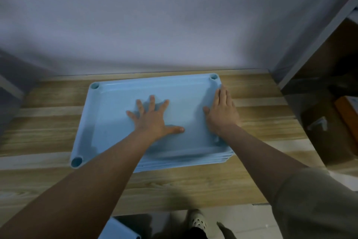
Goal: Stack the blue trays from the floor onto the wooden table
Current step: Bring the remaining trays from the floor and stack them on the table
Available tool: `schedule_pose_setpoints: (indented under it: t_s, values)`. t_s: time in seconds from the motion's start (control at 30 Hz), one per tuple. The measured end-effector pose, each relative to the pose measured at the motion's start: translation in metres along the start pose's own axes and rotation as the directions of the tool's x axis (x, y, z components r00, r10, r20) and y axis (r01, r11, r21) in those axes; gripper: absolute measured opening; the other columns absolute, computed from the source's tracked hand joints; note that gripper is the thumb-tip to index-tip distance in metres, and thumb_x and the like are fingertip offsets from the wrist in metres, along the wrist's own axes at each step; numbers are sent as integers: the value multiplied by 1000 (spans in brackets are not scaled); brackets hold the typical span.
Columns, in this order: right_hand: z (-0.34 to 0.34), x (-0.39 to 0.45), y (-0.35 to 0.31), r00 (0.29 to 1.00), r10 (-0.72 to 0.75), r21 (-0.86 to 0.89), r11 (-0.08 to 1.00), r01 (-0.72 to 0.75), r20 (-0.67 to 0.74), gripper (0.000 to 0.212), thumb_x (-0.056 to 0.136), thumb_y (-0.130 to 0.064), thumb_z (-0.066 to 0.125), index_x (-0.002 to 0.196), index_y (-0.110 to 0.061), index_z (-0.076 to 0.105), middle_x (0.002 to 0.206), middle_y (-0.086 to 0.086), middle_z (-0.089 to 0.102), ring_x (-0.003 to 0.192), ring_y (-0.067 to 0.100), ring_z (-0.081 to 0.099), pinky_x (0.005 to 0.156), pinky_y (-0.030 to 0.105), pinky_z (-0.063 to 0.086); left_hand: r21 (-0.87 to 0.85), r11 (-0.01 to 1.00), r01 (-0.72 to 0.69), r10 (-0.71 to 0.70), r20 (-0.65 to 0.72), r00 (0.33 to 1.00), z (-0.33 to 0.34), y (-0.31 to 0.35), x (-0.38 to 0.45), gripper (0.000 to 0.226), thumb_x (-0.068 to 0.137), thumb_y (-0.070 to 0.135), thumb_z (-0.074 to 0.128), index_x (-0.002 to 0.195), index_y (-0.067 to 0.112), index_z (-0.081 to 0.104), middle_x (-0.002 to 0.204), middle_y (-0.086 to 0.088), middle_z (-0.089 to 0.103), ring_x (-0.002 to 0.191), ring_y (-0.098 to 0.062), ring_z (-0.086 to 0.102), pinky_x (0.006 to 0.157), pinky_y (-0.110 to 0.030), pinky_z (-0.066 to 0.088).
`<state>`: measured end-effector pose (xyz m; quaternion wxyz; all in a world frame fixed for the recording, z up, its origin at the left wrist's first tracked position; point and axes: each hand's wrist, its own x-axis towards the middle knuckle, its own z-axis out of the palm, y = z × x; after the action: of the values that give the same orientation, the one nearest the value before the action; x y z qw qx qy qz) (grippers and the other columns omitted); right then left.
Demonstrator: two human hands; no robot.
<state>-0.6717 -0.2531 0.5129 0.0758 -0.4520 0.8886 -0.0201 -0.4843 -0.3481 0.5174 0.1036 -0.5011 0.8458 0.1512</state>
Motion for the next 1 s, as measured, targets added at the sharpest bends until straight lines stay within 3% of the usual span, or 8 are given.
schedule_pose_setpoints:
  t_s: [0.2, 0.37, 0.47, 0.7, 1.0]
  values:
    - [-3, -2, 0, 1000, -2, -60, 998, 3, 11, 73, 100, -45, 25, 152, -3, -5, 161, 12, -14, 149, 27, -12, 121, 43, -4, -5, 999, -36, 36, -14, 999, -2, -7, -3, 111, 58, 90, 51, 151, 46, 8, 162, 5, -12, 146, -38, -14, 110, -69, 0]
    - [-4, -25, -12, 996, -84, -151, 986, 77, -43, 69, 99, -39, 30, 152, -3, 6, 162, 11, -6, 149, 27, -11, 119, 45, -11, -106, 988, -110, 96, -132, 987, -1, -37, -23, 89, 76, 70, 59, 149, 29, 31, 162, 0, 12, 149, -23, 5, 120, -43, 10]
    - [-2, -43, -36, 984, -175, -143, 975, 168, -38, 69, 98, -37, 36, 153, -5, 9, 162, 9, -4, 149, 25, -11, 120, 45, -11, -201, 970, -136, 84, -248, 965, 2, -55, -41, 65, 85, 51, 62, 141, 23, 46, 155, -2, 30, 145, -19, 22, 117, -31, 19]
    - [-1, -83, -108, 929, -369, -45, 928, 369, -6, 65, 99, -36, 38, 152, -9, 15, 162, 5, 3, 150, 23, -7, 121, 41, -8, -249, 958, -139, 17, -438, 899, 1, -110, -86, 29, 92, 30, 59, 119, 21, 64, 132, 0, 56, 127, -19, 44, 106, -31, 33]
    - [9, -137, -164, 806, -592, 37, 805, 592, -20, 58, 99, -34, 41, 150, -11, 25, 160, 6, 17, 149, 21, 6, 122, 39, -1, -429, 903, -19, -241, -544, 804, 15, -170, -152, 25, 87, 22, 62, 111, 18, 68, 120, -3, 60, 115, -26, 50, 97, -35, 39]
